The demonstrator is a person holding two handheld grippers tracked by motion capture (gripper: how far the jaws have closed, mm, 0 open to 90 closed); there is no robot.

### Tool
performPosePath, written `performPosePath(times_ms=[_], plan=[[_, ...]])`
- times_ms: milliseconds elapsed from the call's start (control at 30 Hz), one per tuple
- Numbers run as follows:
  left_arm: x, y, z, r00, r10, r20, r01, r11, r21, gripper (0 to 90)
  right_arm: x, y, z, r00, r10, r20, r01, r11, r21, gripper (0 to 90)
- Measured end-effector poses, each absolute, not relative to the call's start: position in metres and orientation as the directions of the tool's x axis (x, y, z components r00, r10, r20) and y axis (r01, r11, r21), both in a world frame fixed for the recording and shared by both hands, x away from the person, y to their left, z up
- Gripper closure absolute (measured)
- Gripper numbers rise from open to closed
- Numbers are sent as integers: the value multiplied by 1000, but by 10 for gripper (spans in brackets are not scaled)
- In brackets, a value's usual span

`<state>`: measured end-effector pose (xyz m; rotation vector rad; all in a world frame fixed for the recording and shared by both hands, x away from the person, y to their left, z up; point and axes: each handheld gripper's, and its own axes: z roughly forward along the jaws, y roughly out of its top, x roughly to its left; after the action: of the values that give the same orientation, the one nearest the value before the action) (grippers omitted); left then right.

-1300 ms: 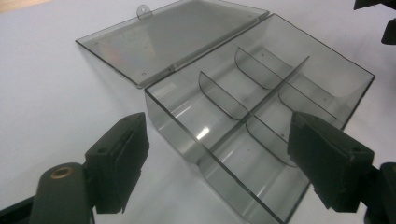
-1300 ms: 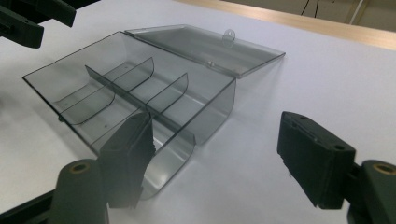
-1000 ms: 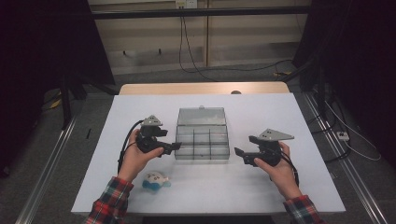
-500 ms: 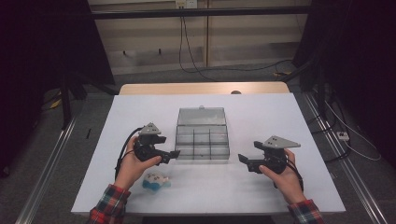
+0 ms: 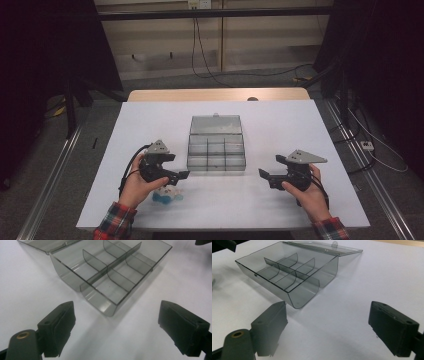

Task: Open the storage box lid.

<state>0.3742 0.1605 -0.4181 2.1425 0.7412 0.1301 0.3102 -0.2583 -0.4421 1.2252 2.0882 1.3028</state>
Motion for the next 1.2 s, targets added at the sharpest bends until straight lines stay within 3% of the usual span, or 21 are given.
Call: performPosePath(times_ms=[1200], plan=[[342,183,-433,841,522,-142,444,-516,733,147,306,-264,-444,-524,843,123,476,170,863,147]])
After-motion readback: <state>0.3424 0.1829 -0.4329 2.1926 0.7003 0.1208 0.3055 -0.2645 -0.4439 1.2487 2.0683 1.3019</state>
